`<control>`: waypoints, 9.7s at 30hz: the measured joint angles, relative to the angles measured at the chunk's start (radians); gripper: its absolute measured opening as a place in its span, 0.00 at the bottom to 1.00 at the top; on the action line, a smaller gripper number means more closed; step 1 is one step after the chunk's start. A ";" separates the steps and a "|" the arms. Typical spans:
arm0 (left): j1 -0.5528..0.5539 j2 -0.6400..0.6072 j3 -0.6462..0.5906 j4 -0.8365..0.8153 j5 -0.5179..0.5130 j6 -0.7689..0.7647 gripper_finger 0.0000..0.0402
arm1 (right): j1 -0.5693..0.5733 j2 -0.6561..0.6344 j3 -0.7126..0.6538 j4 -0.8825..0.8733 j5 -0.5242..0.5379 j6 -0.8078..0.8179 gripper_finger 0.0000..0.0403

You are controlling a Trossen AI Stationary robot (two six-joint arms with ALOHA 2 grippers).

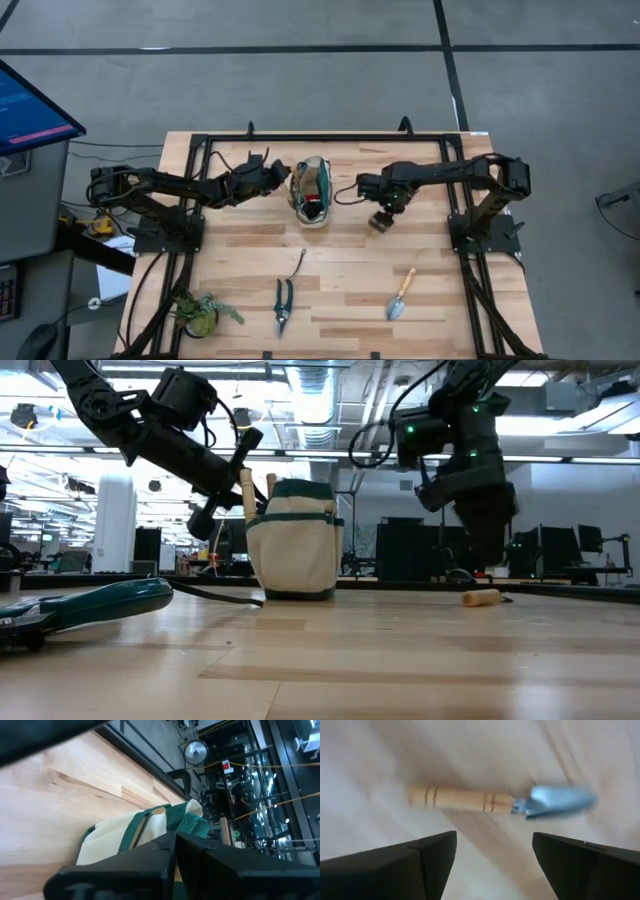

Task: Pick & Place Garden tools in Gardening bag
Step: Put the top brown trowel into the white gardening bag

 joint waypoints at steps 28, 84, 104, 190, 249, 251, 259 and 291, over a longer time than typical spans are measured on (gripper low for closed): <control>0.100 -0.396 -0.002 -0.308 0.116 0.374 0.00 | -0.041 0.029 -0.176 0.319 -0.045 1.011 0.63; 0.064 -0.261 -0.003 -0.318 0.175 0.109 0.00 | -0.252 0.018 -0.191 1.764 -0.090 -0.235 0.14; 0.056 -0.131 -0.003 -0.242 0.173 0.019 0.00 | -0.217 -0.018 -0.356 1.930 -0.058 -0.244 0.14; 0.057 -0.123 -0.003 -0.197 0.139 0.079 0.00 | -0.249 0.127 -0.270 1.919 -0.351 -0.360 0.50; 0.119 -0.297 -0.003 -0.184 0.139 0.242 0.00 | -0.405 0.224 0.616 0.537 -0.245 -0.863 0.51; 0.119 -0.296 -0.003 -0.186 0.144 0.242 0.00 | -0.414 0.303 0.705 0.454 -0.247 -0.870 0.53; 0.119 -0.296 -0.003 -0.183 0.144 0.243 0.00 | -0.425 0.536 0.884 0.260 -0.244 -0.937 0.61; 0.119 -0.296 -0.003 -0.177 0.152 0.237 0.00 | -0.431 0.704 0.891 0.145 -0.259 -1.237 0.57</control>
